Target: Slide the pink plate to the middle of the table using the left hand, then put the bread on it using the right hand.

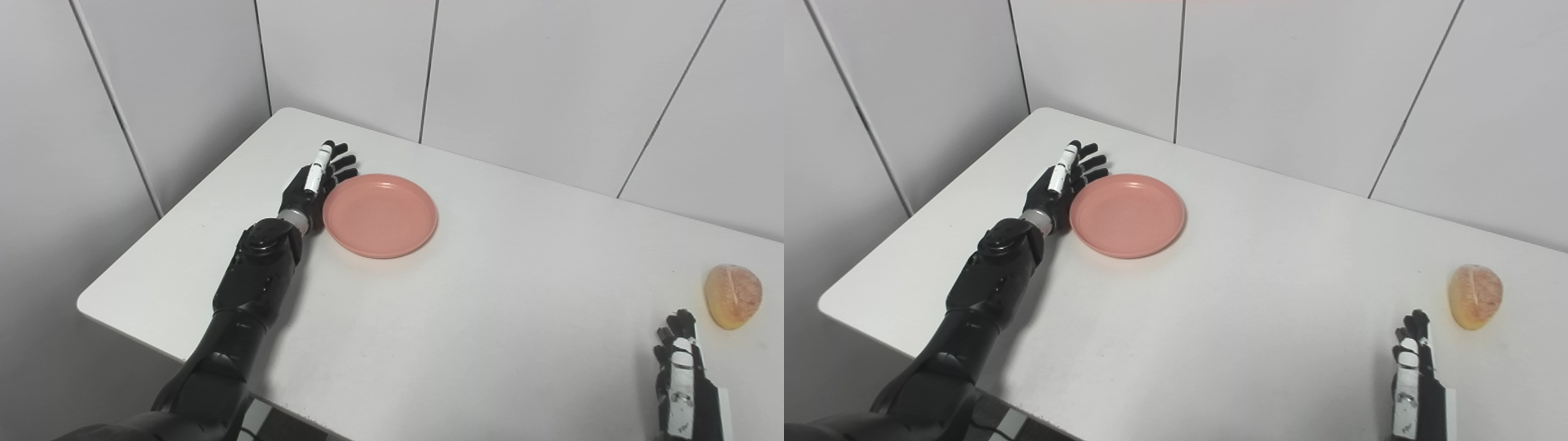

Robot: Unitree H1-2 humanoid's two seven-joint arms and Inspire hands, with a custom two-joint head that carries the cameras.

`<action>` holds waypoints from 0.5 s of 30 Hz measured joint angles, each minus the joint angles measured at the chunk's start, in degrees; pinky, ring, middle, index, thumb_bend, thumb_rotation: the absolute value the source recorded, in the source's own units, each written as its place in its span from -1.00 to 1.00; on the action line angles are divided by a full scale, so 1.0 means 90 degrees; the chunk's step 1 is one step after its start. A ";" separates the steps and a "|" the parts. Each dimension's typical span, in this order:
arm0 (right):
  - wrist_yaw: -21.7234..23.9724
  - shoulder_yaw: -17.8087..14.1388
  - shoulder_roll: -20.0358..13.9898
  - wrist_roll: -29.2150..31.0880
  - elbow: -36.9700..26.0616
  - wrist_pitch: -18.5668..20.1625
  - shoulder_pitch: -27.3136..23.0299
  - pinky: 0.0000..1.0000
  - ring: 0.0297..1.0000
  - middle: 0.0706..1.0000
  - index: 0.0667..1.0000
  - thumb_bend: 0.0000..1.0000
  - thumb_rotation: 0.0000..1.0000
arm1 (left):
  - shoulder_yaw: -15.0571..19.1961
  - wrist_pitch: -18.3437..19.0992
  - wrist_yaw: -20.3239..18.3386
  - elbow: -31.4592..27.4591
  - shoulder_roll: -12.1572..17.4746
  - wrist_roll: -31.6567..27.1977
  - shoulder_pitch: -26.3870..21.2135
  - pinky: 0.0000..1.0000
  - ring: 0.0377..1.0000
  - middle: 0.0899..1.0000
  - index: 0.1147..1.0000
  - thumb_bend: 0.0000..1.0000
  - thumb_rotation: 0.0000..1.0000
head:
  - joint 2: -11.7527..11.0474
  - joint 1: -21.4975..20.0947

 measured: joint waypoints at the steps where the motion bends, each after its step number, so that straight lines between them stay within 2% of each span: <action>1: -0.0001 0.0009 0.0003 -0.0010 0.0001 -0.0001 0.0001 0.97 0.92 0.91 0.91 -0.75 1.00 | -0.0026 0.0034 -0.0002 -0.0053 -0.0029 0.0004 0.0011 0.72 0.70 0.70 0.68 -0.29 1.00 | 0.0000 0.0000; 9: -0.0116 0.0034 0.0087 -0.0097 0.0076 -0.0005 0.0000 0.91 0.88 0.86 0.84 -0.69 1.00 | -0.0475 0.0071 -0.0169 -0.0393 -0.0182 0.0143 0.0147 0.69 0.70 0.69 0.66 -0.29 1.00 | 0.0137 -0.0225; 15: -0.0163 0.0064 0.0183 -0.0087 0.0151 -0.0034 -0.0025 0.92 0.88 0.86 0.84 -0.66 1.00 | -0.0718 0.0312 -0.0195 -0.0652 -0.0433 0.0239 0.0155 0.67 0.70 0.69 0.66 -0.31 1.00 | 0.0215 -0.0351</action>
